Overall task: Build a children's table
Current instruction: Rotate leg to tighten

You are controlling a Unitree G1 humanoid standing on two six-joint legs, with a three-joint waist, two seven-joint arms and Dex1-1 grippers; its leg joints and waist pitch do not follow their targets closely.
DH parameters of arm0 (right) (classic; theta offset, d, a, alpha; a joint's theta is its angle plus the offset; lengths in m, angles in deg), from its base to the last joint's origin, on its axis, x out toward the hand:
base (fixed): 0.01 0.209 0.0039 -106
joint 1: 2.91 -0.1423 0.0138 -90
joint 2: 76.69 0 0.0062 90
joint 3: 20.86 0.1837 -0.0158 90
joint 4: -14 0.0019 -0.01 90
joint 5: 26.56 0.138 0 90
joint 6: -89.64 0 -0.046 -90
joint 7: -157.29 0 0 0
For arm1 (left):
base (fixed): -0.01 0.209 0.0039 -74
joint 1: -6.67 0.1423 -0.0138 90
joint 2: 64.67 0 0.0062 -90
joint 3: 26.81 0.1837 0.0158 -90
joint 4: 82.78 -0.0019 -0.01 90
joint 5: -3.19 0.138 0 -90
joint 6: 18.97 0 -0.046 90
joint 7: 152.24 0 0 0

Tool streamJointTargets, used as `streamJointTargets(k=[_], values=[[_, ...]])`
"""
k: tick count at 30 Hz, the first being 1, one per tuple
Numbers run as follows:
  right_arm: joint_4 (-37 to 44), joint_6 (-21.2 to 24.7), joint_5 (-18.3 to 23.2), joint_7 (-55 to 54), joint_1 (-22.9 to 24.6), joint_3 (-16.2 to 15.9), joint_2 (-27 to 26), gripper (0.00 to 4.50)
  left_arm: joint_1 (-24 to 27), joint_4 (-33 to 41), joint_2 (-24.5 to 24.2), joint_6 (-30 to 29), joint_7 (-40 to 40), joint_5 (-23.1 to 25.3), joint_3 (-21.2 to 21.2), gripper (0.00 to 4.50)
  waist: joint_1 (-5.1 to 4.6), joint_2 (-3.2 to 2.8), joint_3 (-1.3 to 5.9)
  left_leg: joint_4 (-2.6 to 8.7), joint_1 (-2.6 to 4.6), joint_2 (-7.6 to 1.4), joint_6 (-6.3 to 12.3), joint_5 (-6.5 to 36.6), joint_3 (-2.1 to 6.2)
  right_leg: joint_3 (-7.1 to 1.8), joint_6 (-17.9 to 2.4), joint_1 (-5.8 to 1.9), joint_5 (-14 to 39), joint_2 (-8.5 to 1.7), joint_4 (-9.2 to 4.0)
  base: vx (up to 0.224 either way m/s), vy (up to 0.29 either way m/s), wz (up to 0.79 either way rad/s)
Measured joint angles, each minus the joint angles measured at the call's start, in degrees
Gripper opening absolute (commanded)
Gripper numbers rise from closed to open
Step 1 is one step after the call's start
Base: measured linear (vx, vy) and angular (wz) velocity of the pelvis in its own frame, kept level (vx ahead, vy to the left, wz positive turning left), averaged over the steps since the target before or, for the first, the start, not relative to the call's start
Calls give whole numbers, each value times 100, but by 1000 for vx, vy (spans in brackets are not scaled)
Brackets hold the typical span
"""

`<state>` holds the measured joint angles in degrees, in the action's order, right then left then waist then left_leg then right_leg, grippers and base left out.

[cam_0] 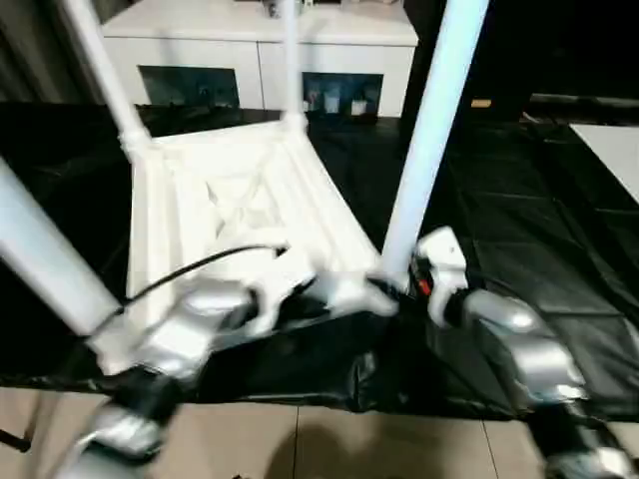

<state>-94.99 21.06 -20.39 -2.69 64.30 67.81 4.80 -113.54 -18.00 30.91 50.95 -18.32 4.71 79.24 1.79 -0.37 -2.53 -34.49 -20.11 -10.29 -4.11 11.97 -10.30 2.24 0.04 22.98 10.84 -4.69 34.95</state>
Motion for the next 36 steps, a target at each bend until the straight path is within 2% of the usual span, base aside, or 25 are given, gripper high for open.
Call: streamJointTargets(k=[2,3,5,8,10,12,14,16,19,20,23,29,36], values=[[-219,74,14,-626,-199,227,-224,251,-128,-179,329,-87,412,47,-7,0,5,-8,1,6,-6,9,0,0,1,0,1,2,0,-9,-4,0,0,0],[-391,62,8,-1076,-339,466,-469,251,-229,-348,496,-91,665,84,-14,0,8,-14,5,4,-6,11,1,-1,1,-3,2,3,-1,-10,-1,0,0,0],[-620,18,29,-1640,-570,741,-702,251,-382,-569,745,-89,1011,134,-15,0,12,-24,7,12,-18,23,1,-1,1,-3,7,8,-4,-20,-3,0,0,0],[-710,-151,38,-1775,-644,793,-734,251,-449,-652,835,-23,1155,179,-15,0,21,-44,16,17,-34,29,3,-2,0,3,17,9,-25,-33,-2,0,0,0],[-704,-304,0,-1699,-619,785,-715,300,-452,-639,781,51,1152,178,-9,0,34,-59,17,25,-45,28,35,-23,-1,10,32,18,-16,-34,-2,0,0,0],[-596,-405,-100,-1520,-537,663,-667,312,-449,-611,708,127,1160,212,-9,0,37,-65,16,25,-83,27,61,-39,-1,15,39,33,-10,-35,-1,0,0,0],[-371,-460,-136,-1194,-386,311,-652,330,-449,-608,532,240,1254,246,-124,0,-70,-45,3,21,-94,19,65,-40,9,12,39,48,-11,-20,0,0,0,0],[-372,-468,-160,-1045,-373,203,-548,350,-419,-563,424,302,1247,260,-159,0,-92,-41,0,22,-103,18,65,-40,12,15,38,64,-10,-20,-1,0,0,0],[-351,-619,-277,-580,-355,-53,-103,353,-277,-327,212,353,970,256,-158,0,-46,-40,0,16,-115,18,68,-39,8,17,37,90,-10,-23,-1,0,0,0],[-154,-696,-277,-16,-221,-235,265,353,-125,-118,45,425,668,186,-146,0,-12,-41,0,15,-122,18,74,-35,7,19,32,95,-7,-24,-3,0,0,0],[97,-885,-221,1155,72,-371,1005,353,185,166,-459,747,-64,-67,-128,0,38,-37,-2,11,-119,13,82,-31,7,23,25,92,-1,-23,4,0,0,0],[287,-969,33,2512,287,-633,1624,353,434,429,-936,852,-1050,-352,-88,0,52,-7,-20,-9,-102,11,78,-29,-13,23,18,64,-5,-40,8,0,0,0],[334,-972,162,3276,323,-804,1850,353,493,535,-1078,815,-1457,-458,-40,0,81,13,-28,-10,-100,11,82,-32,-56,21,16,58,-6,-62,9,0,0,0]])
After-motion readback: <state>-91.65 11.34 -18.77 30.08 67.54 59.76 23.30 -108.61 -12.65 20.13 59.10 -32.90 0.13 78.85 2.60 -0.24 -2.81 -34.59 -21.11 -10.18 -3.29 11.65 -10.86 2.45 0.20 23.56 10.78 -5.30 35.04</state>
